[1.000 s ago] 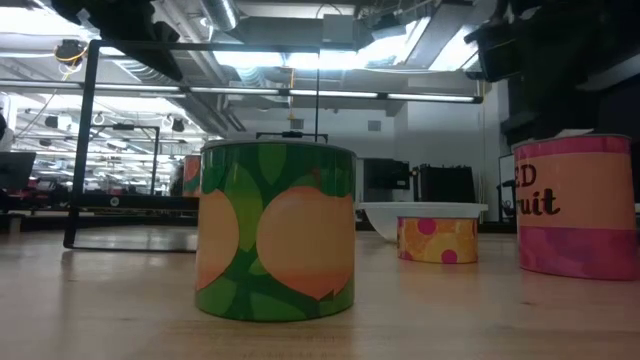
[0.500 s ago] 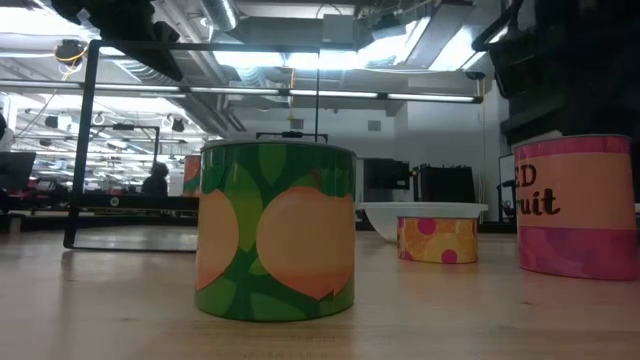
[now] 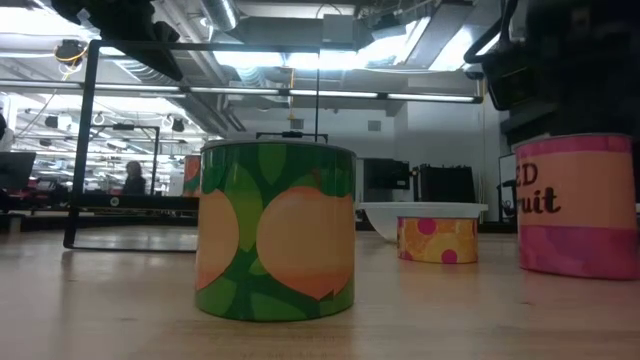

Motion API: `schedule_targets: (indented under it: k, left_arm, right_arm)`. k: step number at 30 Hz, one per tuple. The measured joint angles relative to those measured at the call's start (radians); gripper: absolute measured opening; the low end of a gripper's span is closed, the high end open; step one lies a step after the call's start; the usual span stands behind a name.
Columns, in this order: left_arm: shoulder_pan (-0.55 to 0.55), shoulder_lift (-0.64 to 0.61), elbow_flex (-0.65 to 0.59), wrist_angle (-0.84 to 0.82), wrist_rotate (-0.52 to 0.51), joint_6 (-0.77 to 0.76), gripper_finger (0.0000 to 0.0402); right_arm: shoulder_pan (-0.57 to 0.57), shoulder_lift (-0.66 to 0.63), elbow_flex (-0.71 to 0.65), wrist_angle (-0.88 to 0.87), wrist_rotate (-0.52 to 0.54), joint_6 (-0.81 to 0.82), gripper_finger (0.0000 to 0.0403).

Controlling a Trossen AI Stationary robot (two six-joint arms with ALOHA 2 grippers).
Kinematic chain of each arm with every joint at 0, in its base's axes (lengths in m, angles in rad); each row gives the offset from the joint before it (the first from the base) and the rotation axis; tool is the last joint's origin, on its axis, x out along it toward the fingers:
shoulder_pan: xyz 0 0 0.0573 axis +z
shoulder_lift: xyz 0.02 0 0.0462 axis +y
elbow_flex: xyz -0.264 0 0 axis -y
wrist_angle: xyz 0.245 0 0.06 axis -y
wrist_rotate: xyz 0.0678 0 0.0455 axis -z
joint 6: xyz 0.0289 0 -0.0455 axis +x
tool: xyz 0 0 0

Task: Pick and place cans onto a shelf
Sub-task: Put the small canned mixed fruit can on the shelf

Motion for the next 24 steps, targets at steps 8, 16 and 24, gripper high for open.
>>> schedule_targets:
  k: [8,16,24]
  left_arm:
    - [0.0,0.0,0.0,0.0,0.0,0.0,0.0058]
    - [0.0,0.0,0.0,0.0,0.0,0.0,0.0058]
    - [0.0,0.0,0.0,0.0,0.0,0.0,0.0058]
  right_arm:
    - [0.0,0.0,-0.001,0.024,0.003,-0.03,0.0013]
    - [-0.037,0.004,0.047,0.026,0.006,-0.207,0.0019]
    - [-0.159,0.003,0.231,-0.04,0.004,-0.659,0.0013]
